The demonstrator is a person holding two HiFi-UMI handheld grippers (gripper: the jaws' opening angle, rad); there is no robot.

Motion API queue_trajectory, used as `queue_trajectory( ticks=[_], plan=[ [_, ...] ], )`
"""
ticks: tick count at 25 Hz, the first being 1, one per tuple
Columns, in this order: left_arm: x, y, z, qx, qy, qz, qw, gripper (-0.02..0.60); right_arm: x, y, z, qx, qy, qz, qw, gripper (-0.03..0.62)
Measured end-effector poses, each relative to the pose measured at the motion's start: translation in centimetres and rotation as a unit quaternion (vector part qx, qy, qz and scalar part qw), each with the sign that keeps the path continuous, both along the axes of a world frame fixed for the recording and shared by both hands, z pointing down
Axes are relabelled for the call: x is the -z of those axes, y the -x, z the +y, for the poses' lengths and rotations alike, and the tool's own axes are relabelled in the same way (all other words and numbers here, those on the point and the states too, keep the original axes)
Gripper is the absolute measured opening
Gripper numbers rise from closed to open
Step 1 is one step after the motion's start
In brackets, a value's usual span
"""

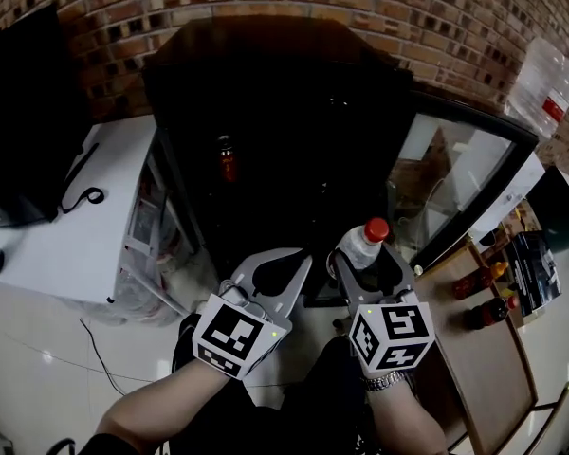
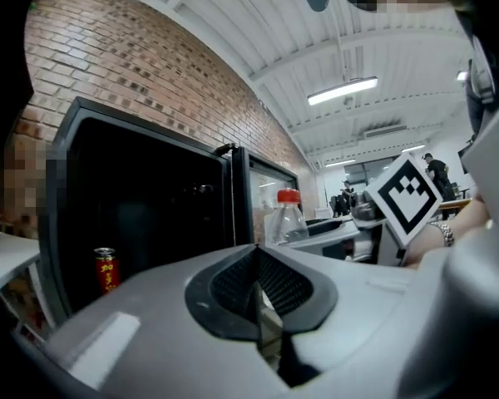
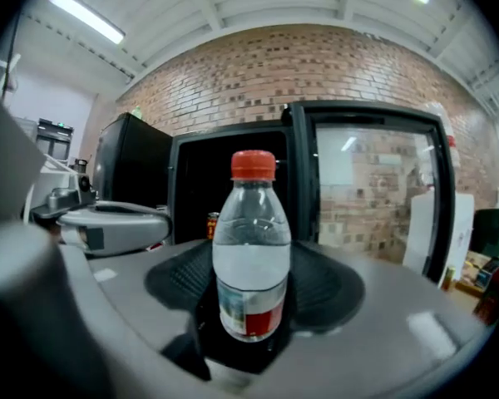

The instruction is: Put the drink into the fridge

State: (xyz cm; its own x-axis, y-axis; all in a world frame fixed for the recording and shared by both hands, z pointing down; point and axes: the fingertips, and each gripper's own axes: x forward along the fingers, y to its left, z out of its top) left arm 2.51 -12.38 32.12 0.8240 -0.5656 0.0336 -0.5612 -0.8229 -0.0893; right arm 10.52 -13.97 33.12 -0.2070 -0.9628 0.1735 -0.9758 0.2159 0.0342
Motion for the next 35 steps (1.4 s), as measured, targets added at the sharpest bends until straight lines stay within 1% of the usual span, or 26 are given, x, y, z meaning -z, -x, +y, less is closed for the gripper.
queue_trajectory(
  ticks=[7,12,16,19,22,25,30,35],
  plan=[
    [-0.8,5.7,-2.9,0.053,0.014,0.003,0.9985,0.005,-0.7,6.4,-3.6,0.059,0.01,0.001,0.998,0.281],
    [-1.7,8.3,-5.1,0.078,0.03,0.006,0.9965,0.005,-2.0,9.5,-6.5,0.089,0.02,0.0,0.996,0.281],
    [-2.8,9.9,-6.5,0.091,0.031,0.012,0.9953,0.005,-3.4,11.4,-8.4,0.103,0.03,0.002,0.994,0.281],
    [-3.1,10.5,-7.0,0.099,0.048,0.006,0.9939,0.005,-4.4,12.4,-9.6,0.111,0.037,0.002,0.993,0.281],
    [-3.8,10.9,-7.4,0.097,0.048,-0.006,0.9941,0.005,-4.8,13.0,-10.5,0.115,0.04,-0.001,0.993,0.281],
    [-3.7,10.9,-8.0,0.098,0.054,-0.004,0.9937,0.005,-4.6,13.5,-11.8,0.117,0.038,-0.002,0.992,0.281],
    [-4.1,11.0,-9.4,0.084,0.044,-0.022,0.9953,0.005,-4.0,13.6,-14.1,0.111,0.032,-0.004,0.993,0.281],
    [-2.6,10.6,-11.1,0.077,0.042,-0.015,0.996,0.005,-3.1,13.6,-16.7,0.104,0.026,-0.001,0.994,0.281]
  ],
)
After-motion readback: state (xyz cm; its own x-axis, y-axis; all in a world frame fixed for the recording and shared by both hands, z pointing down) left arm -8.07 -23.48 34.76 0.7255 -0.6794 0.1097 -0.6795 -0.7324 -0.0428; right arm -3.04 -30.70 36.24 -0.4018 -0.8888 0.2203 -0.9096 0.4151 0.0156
